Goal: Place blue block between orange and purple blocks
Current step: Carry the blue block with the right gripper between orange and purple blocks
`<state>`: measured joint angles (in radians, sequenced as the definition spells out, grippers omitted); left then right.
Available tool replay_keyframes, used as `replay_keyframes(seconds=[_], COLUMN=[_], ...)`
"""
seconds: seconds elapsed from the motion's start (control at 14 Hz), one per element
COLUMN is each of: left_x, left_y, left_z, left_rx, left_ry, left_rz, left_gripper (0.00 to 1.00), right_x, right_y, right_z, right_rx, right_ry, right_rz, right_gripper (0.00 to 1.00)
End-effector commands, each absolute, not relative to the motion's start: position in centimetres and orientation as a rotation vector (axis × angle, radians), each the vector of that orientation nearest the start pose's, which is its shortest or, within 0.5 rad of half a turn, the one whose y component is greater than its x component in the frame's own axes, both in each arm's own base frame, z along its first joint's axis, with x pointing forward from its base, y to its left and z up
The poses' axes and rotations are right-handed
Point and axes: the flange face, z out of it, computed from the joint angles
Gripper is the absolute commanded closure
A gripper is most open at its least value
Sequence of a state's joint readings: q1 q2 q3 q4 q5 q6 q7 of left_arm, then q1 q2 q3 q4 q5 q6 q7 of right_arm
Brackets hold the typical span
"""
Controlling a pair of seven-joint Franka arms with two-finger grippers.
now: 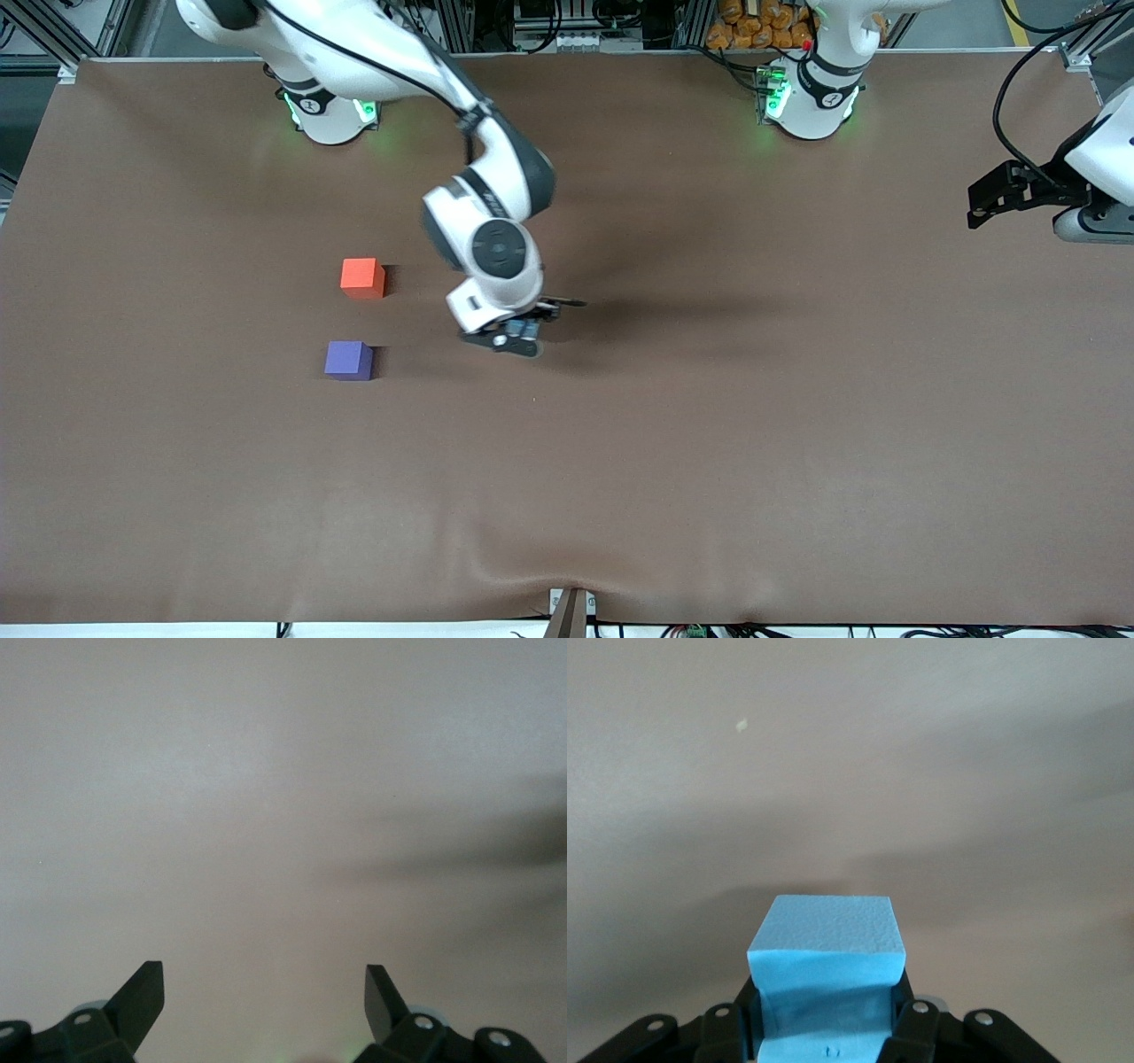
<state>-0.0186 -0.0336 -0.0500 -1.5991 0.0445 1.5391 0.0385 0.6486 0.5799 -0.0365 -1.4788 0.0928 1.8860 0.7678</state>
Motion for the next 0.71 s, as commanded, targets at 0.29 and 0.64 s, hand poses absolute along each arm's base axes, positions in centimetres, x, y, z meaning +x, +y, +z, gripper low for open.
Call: replay_keyframes(seconds=[0.29, 0.64], left_x=[53.3, 52.1], left_y=[-4.2, -4.5], left_z=[64.3, 65.5], left_rx=[-3.111, -3.126], left_ry=[0.125, 0.186], left_rz=[0.003, 0.088], left_gripper=[0.0, 0.0], right_x=[56.9, 54.3], right_y=[22.8, 12.5], right_z=[37.7, 31.7], right_rx=[-3.145, -3.102], right_ry=[0.001, -0.092], right_rz=[0.378, 0.32], right_gripper=[1.0, 1.0])
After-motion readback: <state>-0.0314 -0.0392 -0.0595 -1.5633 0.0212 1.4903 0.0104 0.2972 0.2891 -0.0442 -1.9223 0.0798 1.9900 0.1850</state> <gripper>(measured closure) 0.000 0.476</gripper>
